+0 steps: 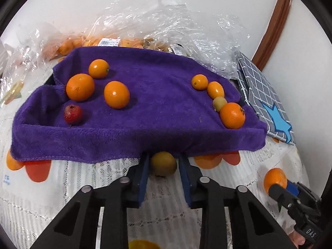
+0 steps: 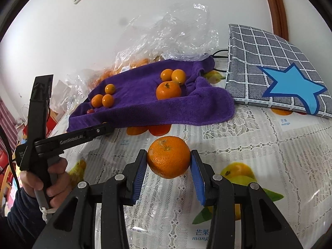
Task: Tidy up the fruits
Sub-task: 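Close the left tool on a small yellow fruit while the right tool holds its orange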
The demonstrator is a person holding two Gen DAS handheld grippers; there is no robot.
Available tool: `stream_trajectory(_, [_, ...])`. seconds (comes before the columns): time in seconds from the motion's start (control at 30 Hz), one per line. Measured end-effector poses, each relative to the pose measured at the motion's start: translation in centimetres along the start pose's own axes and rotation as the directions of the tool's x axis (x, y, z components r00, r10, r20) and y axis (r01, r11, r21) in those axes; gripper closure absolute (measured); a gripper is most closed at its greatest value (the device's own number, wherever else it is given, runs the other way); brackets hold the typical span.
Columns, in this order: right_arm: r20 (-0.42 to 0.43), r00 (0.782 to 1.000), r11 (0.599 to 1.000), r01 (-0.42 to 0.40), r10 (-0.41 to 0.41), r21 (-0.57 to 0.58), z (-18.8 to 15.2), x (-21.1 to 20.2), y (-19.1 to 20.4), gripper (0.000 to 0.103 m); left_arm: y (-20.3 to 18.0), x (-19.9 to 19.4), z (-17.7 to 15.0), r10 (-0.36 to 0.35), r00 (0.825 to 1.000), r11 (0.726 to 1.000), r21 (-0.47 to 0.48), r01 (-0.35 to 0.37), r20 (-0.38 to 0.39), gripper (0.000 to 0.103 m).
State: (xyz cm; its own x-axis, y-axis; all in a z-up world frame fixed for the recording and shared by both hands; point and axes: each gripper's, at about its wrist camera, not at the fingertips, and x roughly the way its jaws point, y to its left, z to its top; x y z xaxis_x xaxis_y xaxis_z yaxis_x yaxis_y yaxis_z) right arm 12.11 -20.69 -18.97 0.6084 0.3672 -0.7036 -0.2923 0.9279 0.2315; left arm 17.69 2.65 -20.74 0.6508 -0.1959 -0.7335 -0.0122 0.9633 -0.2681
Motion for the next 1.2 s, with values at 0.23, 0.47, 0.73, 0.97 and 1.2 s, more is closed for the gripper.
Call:
stream_trajectory(0.23, [-0.006, 1.0, 1.0, -0.014, 0.014, -0.003, 0.0, 0.1, 0.0, 0.061, 1.5, -0.3, -0.3, -0.094, 0.995, 0.992, -0.086, 0.096, 0.021, 0.078])
stream_trajectory(0.47, [-0.004, 1.0, 1.0, -0.011, 0.011, 0.0, 0.0, 0.2, 0.0, 0.061, 1.0, -2.0, -0.9, -0.105, 0.991, 0.993, -0.047, 0.109, 0.079, 0.078])
stream_trajectory(0.73, [-0.003, 1.0, 1.0, -0.013, 0.013, -0.004, 0.0, 0.2, 0.0, 0.061, 1.2, -2.9, -1.1, -0.095, 0.99, 0.995, -0.02, 0.097, 0.107, 0.078])
stream_trajectory(0.97, [-0.002, 1.0, 1.0, -0.015, 0.015, -0.007, 0.0, 0.2, 0.0, 0.061, 2.0, -4.0, -1.5, -0.078, 0.988, 0.996, -0.025, 0.082, 0.129, 0.078])
stream_trajectory(1.2, [0.003, 1.0, 1.0, -0.012, 0.012, -0.008, -0.1, 0.0, 0.0, 0.061, 3.5, -5.4, -2.2, -0.051, 0.987, 0.997, -0.051, 0.059, 0.156, 0.078])
